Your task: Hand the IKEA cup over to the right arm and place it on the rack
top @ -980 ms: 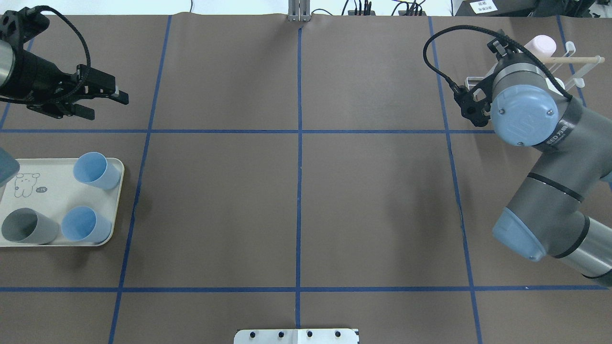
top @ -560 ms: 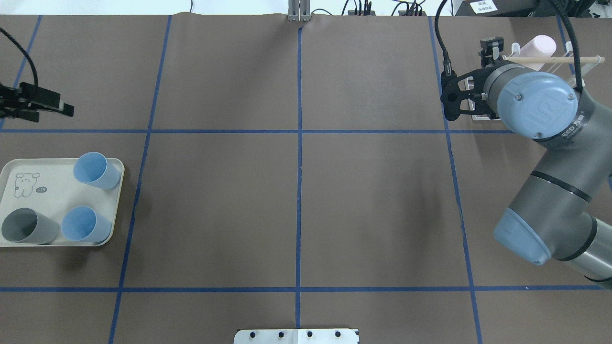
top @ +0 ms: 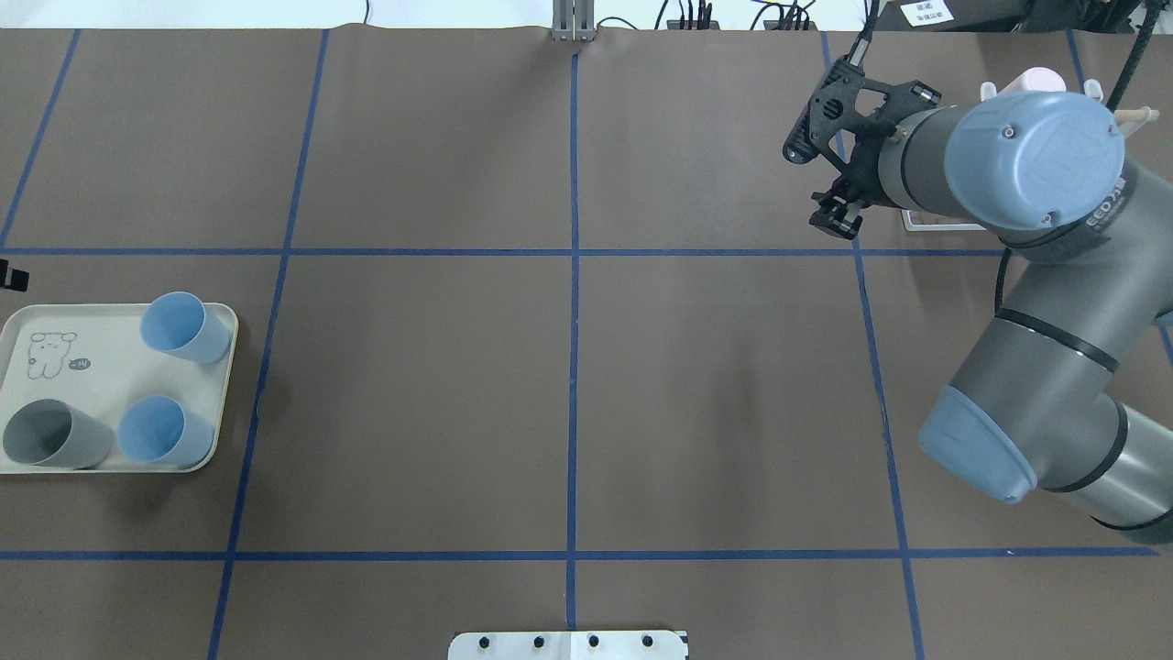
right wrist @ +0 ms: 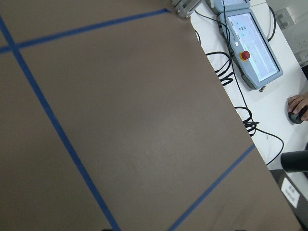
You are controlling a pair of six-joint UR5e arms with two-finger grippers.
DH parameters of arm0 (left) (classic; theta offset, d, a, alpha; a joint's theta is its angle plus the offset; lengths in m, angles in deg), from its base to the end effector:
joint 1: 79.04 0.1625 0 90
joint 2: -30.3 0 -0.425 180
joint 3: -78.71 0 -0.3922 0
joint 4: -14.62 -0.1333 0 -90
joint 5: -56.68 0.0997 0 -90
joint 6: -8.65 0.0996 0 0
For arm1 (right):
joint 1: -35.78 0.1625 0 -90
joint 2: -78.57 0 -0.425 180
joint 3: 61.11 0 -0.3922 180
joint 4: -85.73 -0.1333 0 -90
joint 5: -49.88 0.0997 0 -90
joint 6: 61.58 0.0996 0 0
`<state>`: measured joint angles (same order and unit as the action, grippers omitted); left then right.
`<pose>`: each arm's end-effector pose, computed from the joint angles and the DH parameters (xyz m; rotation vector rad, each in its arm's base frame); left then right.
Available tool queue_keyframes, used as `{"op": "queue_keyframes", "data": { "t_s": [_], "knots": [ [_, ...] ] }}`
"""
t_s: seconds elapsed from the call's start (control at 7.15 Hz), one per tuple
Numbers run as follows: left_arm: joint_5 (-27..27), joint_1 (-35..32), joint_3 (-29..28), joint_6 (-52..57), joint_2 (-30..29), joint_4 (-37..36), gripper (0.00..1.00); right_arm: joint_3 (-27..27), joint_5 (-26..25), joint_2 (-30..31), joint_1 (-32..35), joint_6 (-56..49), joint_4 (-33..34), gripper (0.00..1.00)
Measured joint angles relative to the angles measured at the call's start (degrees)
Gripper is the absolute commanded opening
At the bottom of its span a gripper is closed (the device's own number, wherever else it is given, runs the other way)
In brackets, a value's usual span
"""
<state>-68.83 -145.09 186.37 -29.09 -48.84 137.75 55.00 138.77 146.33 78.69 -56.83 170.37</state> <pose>0.1088 -0.4308 0.5316 0.2735 0.8539 -0.0085 -0.3187 -0.4809 0.2414 0.8689 -0.4019 -0.6740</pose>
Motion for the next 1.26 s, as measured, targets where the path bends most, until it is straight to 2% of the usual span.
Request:
{"op": "queue_keyframes", "data": {
  "t_s": [0.28, 0.7, 0.84, 1.12, 1.26],
  "knots": [
    [0.9, 4.9, 0.1, 0.6, 4.4, 2.8, 1.0, 0.3, 2.9, -3.1, -1.3, 11.4, 0.1, 0.99],
    [0.9, 9.3, 0.1, 0.2, 7.5, 4.4, 1.0, 0.1, 7.7, -3.8, -2.8, 13.7, 0.8, 0.99],
    [0.9, 10.1, 0.1, 0.1, 8.2, 4.4, 0.81, 0.0, 8.0, -3.7, -3.0, 13.8, 0.8, 0.99],
    [0.8, 11.4, -0.1, 0.1, 8.9, 4.5, 0.31, -0.1, 8.1, -3.4, -3.2, 13.9, 0.8, 0.99],
    [0.6, 11.9, -0.3, 0.1, 9.0, 4.5, 0.16, -0.1, 8.1, -3.4, -3.3, 13.9, 0.7, 0.99]
  ]
}}
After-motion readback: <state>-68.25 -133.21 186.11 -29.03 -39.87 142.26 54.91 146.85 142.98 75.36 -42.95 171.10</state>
